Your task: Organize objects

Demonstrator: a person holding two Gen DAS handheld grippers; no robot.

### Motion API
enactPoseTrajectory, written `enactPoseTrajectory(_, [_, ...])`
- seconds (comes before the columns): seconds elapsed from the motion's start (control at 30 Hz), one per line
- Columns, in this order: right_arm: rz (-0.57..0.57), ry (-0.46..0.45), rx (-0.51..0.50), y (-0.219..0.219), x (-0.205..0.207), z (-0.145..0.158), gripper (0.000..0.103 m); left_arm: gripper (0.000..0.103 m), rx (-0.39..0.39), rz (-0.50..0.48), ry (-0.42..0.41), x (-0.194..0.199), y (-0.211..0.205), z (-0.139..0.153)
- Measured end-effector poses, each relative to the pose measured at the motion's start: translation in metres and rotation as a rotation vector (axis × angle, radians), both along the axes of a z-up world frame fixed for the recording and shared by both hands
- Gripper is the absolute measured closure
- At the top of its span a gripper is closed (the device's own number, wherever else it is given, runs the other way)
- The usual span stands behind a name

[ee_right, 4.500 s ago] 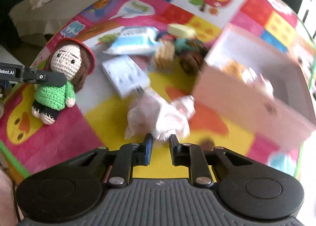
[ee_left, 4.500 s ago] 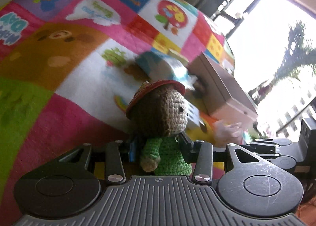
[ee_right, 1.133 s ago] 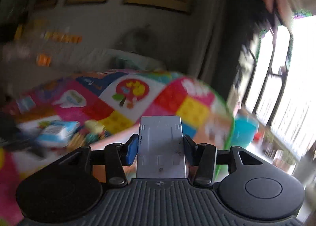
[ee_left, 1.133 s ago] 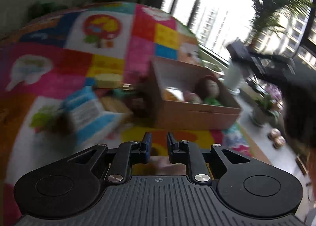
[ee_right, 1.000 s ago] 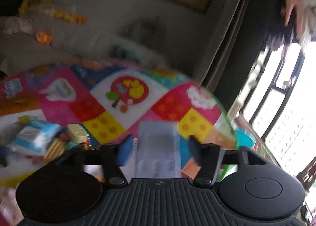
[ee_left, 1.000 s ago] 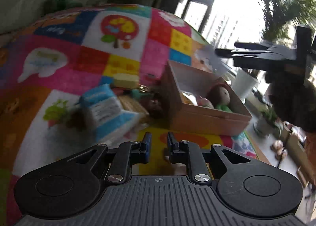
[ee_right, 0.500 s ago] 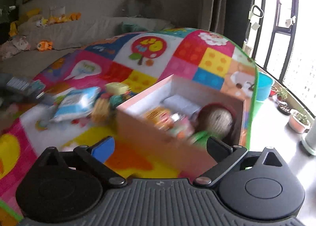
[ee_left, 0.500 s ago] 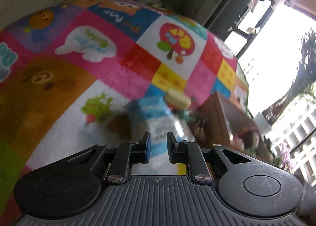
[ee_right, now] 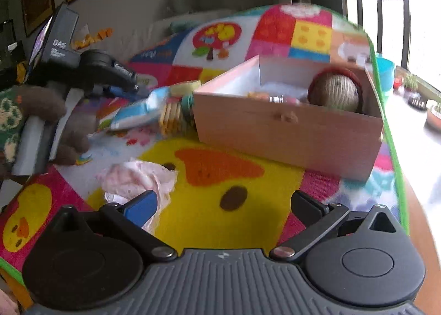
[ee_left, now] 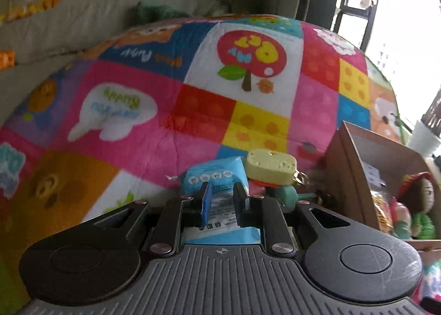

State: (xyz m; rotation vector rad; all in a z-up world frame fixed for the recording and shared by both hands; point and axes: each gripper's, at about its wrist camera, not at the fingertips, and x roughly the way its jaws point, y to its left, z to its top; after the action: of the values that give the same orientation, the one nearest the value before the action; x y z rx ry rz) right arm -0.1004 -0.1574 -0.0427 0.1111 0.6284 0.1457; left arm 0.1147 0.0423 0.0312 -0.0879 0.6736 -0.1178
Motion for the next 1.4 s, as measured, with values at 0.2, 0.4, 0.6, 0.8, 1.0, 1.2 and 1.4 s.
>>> enactPoseTrajectory(0.2, [0.001,-0.008,0.012,0.0,-0.002,-0.001,0.0,0.083,-0.029,0.017,-0.002,0.023,0.002,-0.001])
enactPoseTrajectory(0.4, [-0.002,0.007,0.026,0.0,-0.001,-0.003,0.0,0.083,-0.126,0.001,0.063,0.026,0.018,0.003])
enactPoseTrajectory(0.6, [-0.01,0.041,0.03,0.0,0.005,-0.005,0.0,0.083,-0.242,-0.012,0.124,0.023,0.032,0.003])
enactPoseTrajectory(0.8, [-0.014,0.043,0.029,0.001,0.005,-0.006,0.0,0.083,-0.357,-0.073,0.151,0.002,0.045,0.009])
enactPoseTrajectory(1.0, [-0.012,0.043,0.036,0.001,0.004,-0.006,0.0,0.083,-0.071,-0.408,0.12,-0.075,0.01,0.007])
enactPoseTrajectory(1.2, [-0.046,0.039,0.067,-0.005,0.004,-0.006,0.0,0.077,0.073,-0.502,0.156,-0.096,-0.019,-0.024])
enactPoseTrajectory(1.4, [-0.079,0.044,0.116,-0.014,0.005,-0.007,0.0,0.038,0.045,-0.568,0.189,-0.092,-0.031,-0.025])
